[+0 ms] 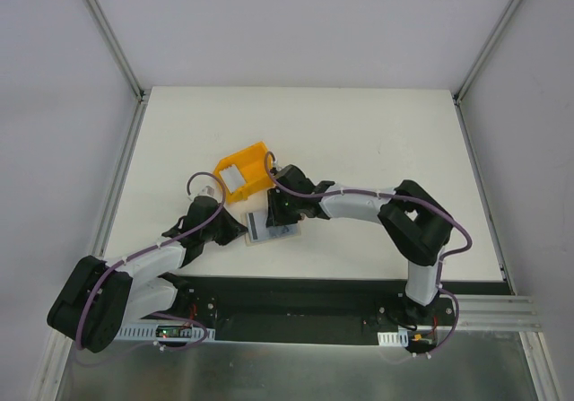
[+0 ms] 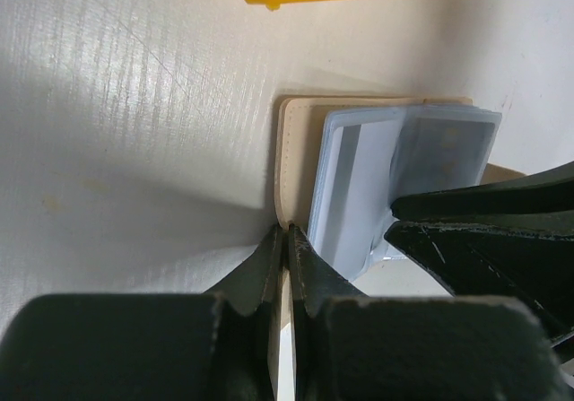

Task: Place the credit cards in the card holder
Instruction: Insert the credit card into the card holder, then close the card holder at the center of the board.

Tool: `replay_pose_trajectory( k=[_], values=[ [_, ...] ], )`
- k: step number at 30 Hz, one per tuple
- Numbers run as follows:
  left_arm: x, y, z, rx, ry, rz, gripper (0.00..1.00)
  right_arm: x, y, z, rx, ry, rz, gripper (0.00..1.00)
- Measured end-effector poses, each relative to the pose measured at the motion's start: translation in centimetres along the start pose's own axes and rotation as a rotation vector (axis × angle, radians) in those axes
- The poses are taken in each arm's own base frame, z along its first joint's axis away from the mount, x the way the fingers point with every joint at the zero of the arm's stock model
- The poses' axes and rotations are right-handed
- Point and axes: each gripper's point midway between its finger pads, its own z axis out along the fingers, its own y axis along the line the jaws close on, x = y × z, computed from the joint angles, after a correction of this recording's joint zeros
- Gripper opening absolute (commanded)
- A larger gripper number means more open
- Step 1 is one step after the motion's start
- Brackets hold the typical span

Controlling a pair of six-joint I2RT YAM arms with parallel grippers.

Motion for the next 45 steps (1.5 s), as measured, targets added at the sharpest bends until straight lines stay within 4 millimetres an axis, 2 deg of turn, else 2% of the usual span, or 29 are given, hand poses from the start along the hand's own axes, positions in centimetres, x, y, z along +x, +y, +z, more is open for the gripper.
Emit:
replay_pose_trajectory(
  k=[11, 17, 25, 34, 37, 42, 45],
  values=[
    [0.1, 0.0, 0.0, 0.001, 0.009, 0.001, 0.0, -0.1, -0.5, -1.4, 0.021, -0.018, -0.035, 0.34],
    [0.2, 0.0, 0.0, -0.001, 0.01, 0.001, 0.0, -0.8, 0.0, -2.5, -0.01, -0.043, -0.039, 0.35],
    [0.2, 0.0, -0.1, -0.005, 0.014, 0.006, 0.0, -1.0, 0.7, -2.3, -0.053, -0.041, -0.017, 0.35],
    [0.2, 0.0, -0.1, -0.005, 0.015, 0.009, 0.0, -0.4, -1.3, -2.2, 0.006, -0.022, 0.01, 0.35],
    [0.2, 0.0, -0.1, -0.008, 0.018, 0.018, 0.0, -1.0, -1.4, -3.3, 0.026, -0.055, -0.007, 0.36],
    [0.1, -0.1, 0.0, -0.018, 0.025, 0.025, 0.0, -3.0, -1.1, -6.7, 0.041, -0.168, -0.038, 0.38],
    [0.1, -0.1, 0.0, -0.02, 0.026, 0.026, 0.0, -4.3, -1.4, -8.2, 0.076, -0.233, -0.048, 0.44]
  ],
)
